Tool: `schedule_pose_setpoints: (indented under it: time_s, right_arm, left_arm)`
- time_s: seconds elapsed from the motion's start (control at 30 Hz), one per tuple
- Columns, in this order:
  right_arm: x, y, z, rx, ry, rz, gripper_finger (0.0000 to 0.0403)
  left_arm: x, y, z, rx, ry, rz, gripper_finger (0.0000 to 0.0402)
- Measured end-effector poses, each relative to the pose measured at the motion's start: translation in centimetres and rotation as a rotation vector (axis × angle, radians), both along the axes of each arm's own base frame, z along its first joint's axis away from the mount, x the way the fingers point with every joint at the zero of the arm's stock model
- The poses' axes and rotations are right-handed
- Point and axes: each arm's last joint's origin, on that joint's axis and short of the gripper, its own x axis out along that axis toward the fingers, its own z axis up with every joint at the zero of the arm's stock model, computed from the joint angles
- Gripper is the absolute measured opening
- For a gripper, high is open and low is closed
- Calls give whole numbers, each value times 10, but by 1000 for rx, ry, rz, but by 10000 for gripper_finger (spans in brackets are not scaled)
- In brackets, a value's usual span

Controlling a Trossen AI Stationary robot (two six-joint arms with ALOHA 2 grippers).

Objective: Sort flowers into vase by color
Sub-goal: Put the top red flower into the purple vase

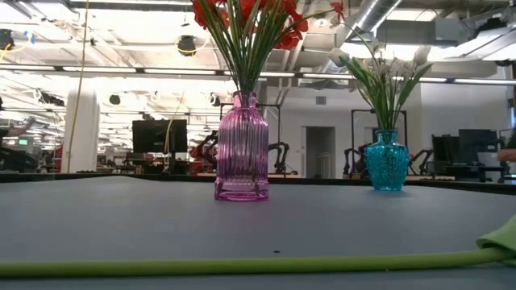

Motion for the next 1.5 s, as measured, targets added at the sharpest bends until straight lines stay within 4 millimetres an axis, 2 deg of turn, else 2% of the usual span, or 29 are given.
schedule_pose_setpoints:
  time_s: [0.2,0.43,0.57,0.67,0.8,0.9,1.03,1.17,1.33,1.5]
  right_arm:
    - [0,2,5,52,-42,13,282]
    - [-5,14,13,98,-100,93,282]
    - [-10,21,16,112,-134,125,282]
    - [-11,27,16,84,-163,142,282]
    - [0,35,7,23,-219,140,282]
    - [12,42,-2,-49,-212,146,282]
    - [27,54,-4,-139,-235,157,282]
    - [42,60,-2,-186,-230,157,282]
    - [63,57,2,-217,-212,122,282]
    - [69,52,6,-224,-170,103,282]
  left_arm:
    - [3,-20,-6,-6,74,-229,0]
    - [19,-56,-19,29,103,-374,0]
    - [27,-75,-27,78,89,-388,0]
    - [35,-85,-36,117,106,-330,0]
    - [50,-96,-51,140,142,-240,0]
    - [59,-104,-60,160,140,-234,0]
    - [70,-110,-70,161,151,-232,0]
    - [89,-118,-69,167,179,-187,0]
    - [114,-130,-68,249,267,-160,0]
    - [131,-138,-59,290,285,-145,0]
